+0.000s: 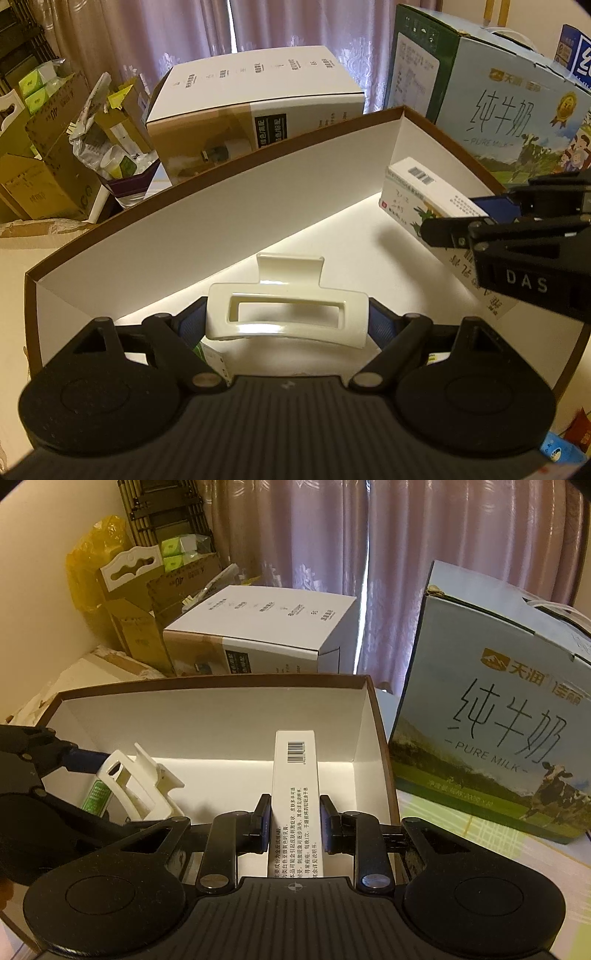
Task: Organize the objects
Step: 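Carry the claw clip and medicine box with both tools into the brown box, then open the right tool releasing the medicine box while the left tool releases the claw clip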
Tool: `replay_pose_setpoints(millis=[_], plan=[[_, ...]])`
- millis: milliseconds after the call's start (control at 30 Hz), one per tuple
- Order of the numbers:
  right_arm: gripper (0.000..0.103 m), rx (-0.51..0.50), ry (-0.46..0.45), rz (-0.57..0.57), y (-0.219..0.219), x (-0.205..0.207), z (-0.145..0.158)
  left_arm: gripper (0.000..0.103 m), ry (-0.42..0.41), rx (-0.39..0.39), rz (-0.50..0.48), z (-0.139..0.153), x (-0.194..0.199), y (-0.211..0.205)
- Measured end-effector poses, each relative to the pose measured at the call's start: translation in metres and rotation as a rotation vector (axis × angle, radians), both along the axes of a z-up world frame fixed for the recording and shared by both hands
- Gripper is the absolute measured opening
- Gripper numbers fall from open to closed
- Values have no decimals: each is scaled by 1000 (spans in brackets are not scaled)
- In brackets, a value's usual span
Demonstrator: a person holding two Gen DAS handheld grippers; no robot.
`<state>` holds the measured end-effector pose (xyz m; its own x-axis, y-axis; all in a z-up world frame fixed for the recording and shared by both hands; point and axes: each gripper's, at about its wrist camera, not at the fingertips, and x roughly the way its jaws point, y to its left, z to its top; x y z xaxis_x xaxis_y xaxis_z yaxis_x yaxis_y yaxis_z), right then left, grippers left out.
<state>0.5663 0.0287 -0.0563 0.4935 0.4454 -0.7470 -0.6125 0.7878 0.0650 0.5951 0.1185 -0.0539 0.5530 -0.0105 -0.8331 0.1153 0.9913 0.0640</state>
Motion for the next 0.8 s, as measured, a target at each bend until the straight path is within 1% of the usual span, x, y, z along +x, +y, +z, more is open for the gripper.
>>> replay_pose_setpoints(millis=[167, 300, 567, 733, 767, 800], plan=[[23, 2, -37, -3, 4, 1, 2, 84, -1, 0, -4, -2, 0, 1], [24, 18, -19, 20, 1, -3, 5, 84, 0, 7, -5, -4, -1, 1], [24, 10, -1, 21, -7, -12, 6, 84, 2, 9, -1, -5, -1, 2], [24, 10, 13, 14, -12, -13, 3, 85, -11, 19, 2, -4, -1, 2], [24, 10, 13, 13, -12, -14, 3, 86, -13, 19, 4, -4, -1, 2], [25, 9, 14, 11, -13, -14, 2, 89, -18, 19, 7, -3, -2, 2]])
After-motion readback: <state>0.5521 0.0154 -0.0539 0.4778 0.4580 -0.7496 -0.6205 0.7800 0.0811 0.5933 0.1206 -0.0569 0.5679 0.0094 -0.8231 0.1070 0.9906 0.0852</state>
